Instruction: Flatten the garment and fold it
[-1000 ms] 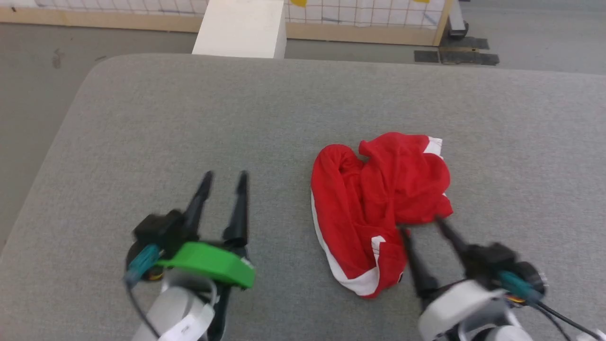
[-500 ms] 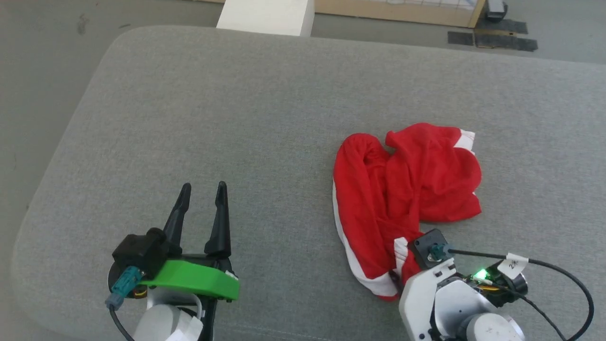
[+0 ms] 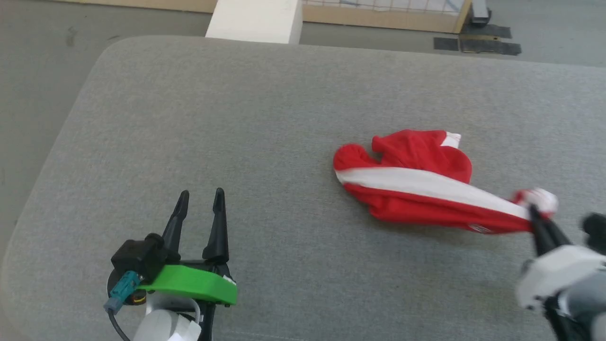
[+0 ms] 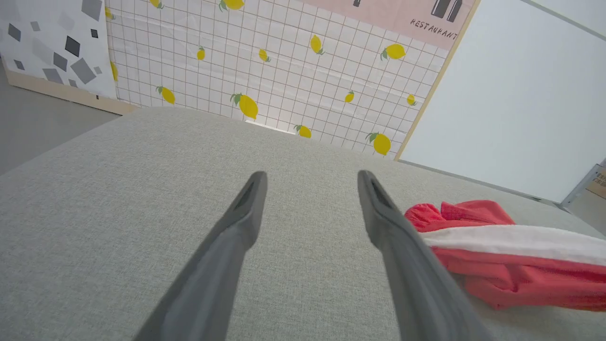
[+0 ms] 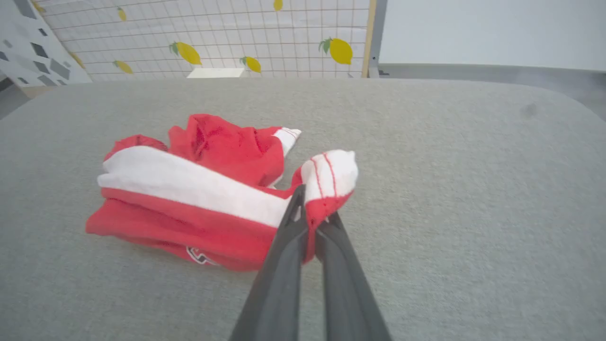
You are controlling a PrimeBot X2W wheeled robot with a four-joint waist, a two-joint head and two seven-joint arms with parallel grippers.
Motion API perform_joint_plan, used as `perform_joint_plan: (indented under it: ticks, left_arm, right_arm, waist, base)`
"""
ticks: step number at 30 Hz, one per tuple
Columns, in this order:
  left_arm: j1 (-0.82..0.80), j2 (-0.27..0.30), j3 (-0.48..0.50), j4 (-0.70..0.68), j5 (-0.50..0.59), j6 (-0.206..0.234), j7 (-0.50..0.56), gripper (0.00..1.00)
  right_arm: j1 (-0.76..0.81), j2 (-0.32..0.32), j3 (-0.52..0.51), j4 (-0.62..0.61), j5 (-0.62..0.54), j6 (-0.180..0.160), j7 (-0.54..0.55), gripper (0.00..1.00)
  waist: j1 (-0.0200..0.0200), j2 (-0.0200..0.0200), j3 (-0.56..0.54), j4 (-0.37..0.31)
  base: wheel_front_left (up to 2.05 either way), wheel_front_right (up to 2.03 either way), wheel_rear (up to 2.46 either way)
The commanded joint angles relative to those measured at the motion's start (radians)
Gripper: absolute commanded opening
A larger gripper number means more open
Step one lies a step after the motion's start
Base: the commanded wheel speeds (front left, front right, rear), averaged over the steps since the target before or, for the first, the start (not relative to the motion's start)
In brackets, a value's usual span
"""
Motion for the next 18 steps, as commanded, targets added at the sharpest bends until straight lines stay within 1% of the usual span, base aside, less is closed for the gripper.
perform_joint_plan:
  ticks: [1, 4, 6, 10, 11, 12, 15, 18]
  left_arm:
    - [0.012, -0.003, 0.001, 0.003, 0.003, -0.001, -0.004, 1.0]
    - [0.009, -0.003, 0.001, 0.008, 0.005, -0.003, -0.004, 1.0]
    - [0.007, -0.003, -0.001, 0.011, 0.006, -0.005, -0.004, 1.0]
    - [0.004, -0.003, -0.005, 0.022, 0.008, -0.01, -0.004, 1.0]
    - [0.003, -0.003, -0.006, 0.024, 0.008, -0.011, -0.004, 1.0]
    - [0.003, -0.003, -0.005, 0.027, 0.009, -0.011, -0.004, 1.0]
    - [0.006, -0.003, -0.004, 0.031, 0.009, -0.013, -0.004, 1.0]
    - [0.007, -0.003, -0.009, 0.037, 0.01, -0.018, -0.004, 1.0]
  right_arm:
    - [0.02, 0.0, -0.047, 0.018, 0.012, -0.002, -0.003, 0.0]
    - [0.032, 0.0, -0.148, 0.089, 0.013, -0.002, 0.008, 0.0]
    - [0.031, 0.0, -0.194, 0.147, 0.01, -0.002, 0.021, 0.0]
    - [0.019, 0.0, -0.246, 0.264, -0.004, -0.002, 0.045, 0.0]
    - [0.012, 0.0, -0.246, 0.277, -0.005, -0.002, 0.036, 0.33]
    - [0.004, 0.0, -0.242, 0.287, -0.004, -0.002, 0.015, 1.0]
    - [-0.011, 0.0, -0.228, 0.294, 0.002, -0.002, -0.06, 1.0]
    - [-0.018, 0.0, -0.203, 0.257, -0.011, -0.002, -0.196, 1.0]
  waist:
    - [0.0, -0.0001, -0.01, -0.021]
    - [0.0, -0.0001, -0.01, -0.038]
    - [0.0, -0.0001, -0.011, -0.048]
    - [0.0, -0.0001, -0.011, -0.061]
    - [0.0, -0.0001, -0.012, -0.063]
    - [0.0, -0.0001, -0.014, -0.066]
    - [0.0, -0.0001, -0.022, -0.073]
    - [0.0, -0.0001, -0.032, -0.077]
  base:
    - [0.0, 0.0, 0.0]
    - [0.0, 0.0, 0.0]
    - [0.0, 0.0, 0.0]
    - [0.0, 0.0, 0.0]
    - [0.0, 0.0, 0.0]
    - [0.0, 0.0, 0.0]
    - [0.0, 0.0, 0.0]
    - [0.0, 0.0, 0.0]
